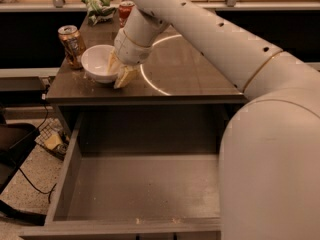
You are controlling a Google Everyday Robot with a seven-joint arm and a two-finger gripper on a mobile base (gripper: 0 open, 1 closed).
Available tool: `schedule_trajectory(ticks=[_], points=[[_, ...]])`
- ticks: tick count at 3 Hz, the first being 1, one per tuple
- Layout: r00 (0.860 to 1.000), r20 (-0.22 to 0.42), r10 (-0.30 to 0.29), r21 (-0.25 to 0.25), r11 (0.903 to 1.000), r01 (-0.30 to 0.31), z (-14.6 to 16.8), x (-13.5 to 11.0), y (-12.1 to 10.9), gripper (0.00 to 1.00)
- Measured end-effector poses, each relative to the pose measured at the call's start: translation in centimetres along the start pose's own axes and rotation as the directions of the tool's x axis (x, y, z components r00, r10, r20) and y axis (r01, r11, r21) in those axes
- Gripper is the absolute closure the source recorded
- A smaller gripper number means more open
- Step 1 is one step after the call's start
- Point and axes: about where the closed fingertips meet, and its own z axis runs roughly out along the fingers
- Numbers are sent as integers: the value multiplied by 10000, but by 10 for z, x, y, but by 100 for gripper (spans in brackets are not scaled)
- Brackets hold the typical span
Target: Move white bowl near orange can
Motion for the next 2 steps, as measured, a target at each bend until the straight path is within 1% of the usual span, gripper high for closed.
schedule_trajectory(ticks=[1,2], points=[[10000,24,-7,-33,10000,7,3,0,0,5],[10000,25,-7,-34,10000,7,-2,-3,-2,0]])
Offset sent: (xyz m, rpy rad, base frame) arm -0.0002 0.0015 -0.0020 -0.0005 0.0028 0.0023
